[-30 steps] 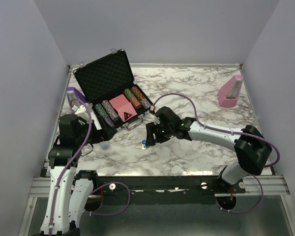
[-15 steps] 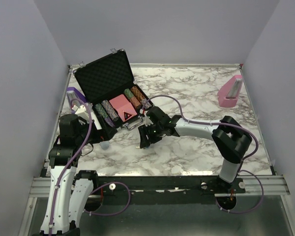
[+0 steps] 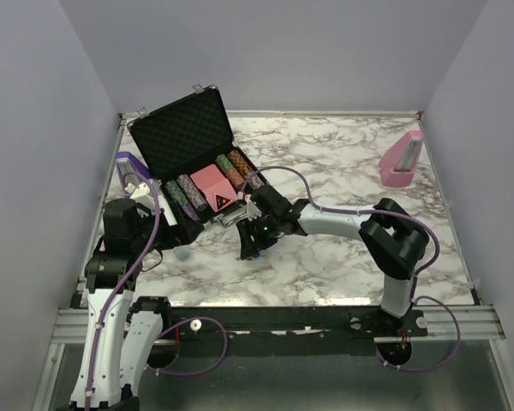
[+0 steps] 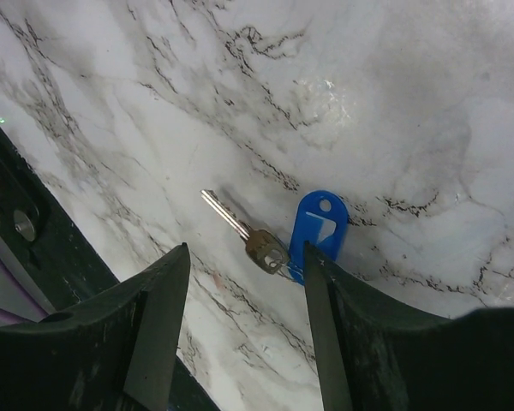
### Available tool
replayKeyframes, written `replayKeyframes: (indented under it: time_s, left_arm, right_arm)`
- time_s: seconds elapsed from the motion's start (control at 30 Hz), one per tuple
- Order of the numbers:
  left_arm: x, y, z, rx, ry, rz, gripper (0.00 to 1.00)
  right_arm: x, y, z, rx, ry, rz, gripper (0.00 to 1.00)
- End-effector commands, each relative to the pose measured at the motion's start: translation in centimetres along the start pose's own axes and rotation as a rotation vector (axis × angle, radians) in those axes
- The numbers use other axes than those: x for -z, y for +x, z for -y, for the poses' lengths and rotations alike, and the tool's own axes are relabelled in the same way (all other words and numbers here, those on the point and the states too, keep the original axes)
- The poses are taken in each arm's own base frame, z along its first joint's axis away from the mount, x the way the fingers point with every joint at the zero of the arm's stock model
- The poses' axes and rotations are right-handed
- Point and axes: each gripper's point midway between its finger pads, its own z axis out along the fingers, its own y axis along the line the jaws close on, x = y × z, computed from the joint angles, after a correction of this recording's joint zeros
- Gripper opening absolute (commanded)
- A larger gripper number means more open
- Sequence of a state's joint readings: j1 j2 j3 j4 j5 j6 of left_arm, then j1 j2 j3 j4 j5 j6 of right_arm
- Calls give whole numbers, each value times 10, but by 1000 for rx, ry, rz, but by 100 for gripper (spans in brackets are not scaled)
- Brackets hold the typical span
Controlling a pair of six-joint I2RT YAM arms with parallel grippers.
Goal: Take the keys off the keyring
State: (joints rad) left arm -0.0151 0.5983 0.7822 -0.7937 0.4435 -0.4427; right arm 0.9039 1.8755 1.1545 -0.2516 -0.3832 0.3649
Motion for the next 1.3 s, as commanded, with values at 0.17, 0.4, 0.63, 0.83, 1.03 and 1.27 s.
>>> replayKeyframes:
  time_s: [0.17, 0.4, 0.63, 0.83, 1.03, 1.27]
  left_arm:
    - [-1, -3, -3, 2, -14, 22, 99]
    - [0, -3, -3, 1, -15, 26, 99]
    - [0, -3, -3, 1, -17, 30, 99]
    - [1, -4, -2, -1, -14, 33, 99]
    - [1, -3, -3, 0, -17, 33, 99]
    - [1, -4, -3, -1, -16, 35, 99]
  right_arm:
    - [-8, -6, -8, 34, -46, -17, 62]
    - [-6, 2, -11, 30, -67, -49, 59]
    - [-2, 10, -17, 36, -100, -84, 53]
    - [-2, 18, -17, 47, -121, -118, 46]
    - [-3, 25, -24, 49, -176, -148, 41]
    - [-2, 16, -24, 76, -163, -128, 66]
